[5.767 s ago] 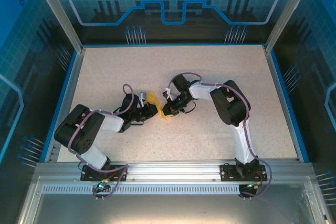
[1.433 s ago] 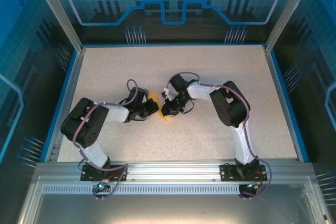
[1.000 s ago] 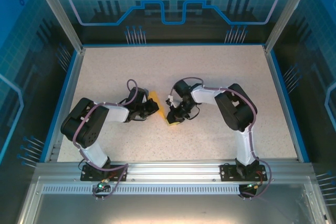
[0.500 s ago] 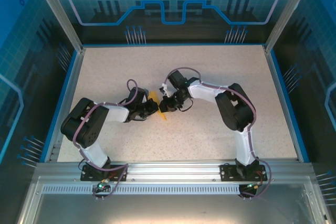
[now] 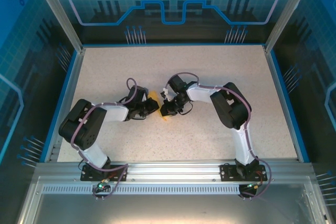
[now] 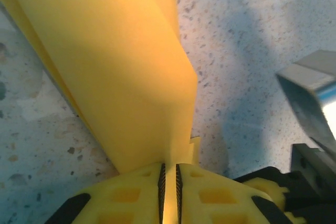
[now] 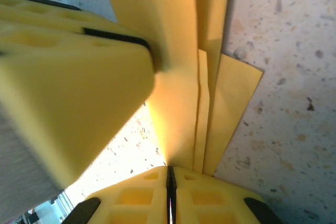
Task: Fold a paper plane with a square sheet of paper (pick it up from the middle)
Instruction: Fold the wing for the fifth time at the center of the table.
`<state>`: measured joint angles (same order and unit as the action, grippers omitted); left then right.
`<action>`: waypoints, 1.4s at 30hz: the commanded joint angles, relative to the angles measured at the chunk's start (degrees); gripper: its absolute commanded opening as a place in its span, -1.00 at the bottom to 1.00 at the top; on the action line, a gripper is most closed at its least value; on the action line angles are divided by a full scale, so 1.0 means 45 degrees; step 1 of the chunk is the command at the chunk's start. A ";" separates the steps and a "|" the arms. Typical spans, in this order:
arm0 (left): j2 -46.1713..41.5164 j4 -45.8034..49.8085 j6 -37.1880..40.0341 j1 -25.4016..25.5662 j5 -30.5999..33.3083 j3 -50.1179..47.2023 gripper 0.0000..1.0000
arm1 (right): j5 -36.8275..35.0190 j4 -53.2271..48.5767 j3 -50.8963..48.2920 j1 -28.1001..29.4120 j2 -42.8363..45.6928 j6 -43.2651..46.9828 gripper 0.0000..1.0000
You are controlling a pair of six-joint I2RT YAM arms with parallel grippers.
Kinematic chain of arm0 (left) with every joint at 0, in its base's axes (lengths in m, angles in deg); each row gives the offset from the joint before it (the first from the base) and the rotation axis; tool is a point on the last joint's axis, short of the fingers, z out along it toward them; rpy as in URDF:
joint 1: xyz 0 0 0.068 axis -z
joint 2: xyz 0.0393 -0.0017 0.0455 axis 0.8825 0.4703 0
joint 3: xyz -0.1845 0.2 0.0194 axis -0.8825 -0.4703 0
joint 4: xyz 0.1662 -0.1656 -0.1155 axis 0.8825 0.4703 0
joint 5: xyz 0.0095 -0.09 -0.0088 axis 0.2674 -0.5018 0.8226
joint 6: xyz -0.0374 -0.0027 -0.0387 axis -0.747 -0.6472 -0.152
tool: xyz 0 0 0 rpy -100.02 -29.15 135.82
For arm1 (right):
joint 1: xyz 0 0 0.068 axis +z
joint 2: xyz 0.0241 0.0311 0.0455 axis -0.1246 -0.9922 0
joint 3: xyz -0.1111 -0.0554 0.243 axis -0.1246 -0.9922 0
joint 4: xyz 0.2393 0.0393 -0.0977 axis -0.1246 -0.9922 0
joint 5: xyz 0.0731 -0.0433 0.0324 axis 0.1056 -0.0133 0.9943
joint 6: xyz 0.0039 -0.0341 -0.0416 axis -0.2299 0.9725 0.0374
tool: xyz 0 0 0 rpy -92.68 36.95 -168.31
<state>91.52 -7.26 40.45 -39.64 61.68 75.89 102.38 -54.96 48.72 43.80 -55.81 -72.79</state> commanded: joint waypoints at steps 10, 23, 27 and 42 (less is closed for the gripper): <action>-0.1850 0.0483 0.1189 -0.0328 -0.0270 0.0477 -0.54 | -0.0369 -0.0841 -0.0483 -0.0130 -0.0244 -0.0099 -0.80; 0.0318 -0.0613 0.1432 -0.0419 -0.1193 0.0330 -0.65 | -0.0369 -0.1410 -0.0131 -0.0155 -0.0600 -0.0154 -0.81; 0.0900 -0.1310 0.1750 -0.0562 -0.1320 0.0217 -0.65 | -0.0383 -0.1572 -0.0085 -0.0167 -0.0674 -0.0111 -0.81; 0.2111 -0.2265 0.4039 -0.1524 -0.1663 0.0383 -0.64 | -0.0447 -0.2481 -0.0236 -0.0135 -0.0816 0.0455 -0.82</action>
<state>98.82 -16.42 54.41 -43.99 51.91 77.12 103.30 -57.63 49.20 43.47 -56.05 -72.35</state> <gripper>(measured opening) 0.182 0.094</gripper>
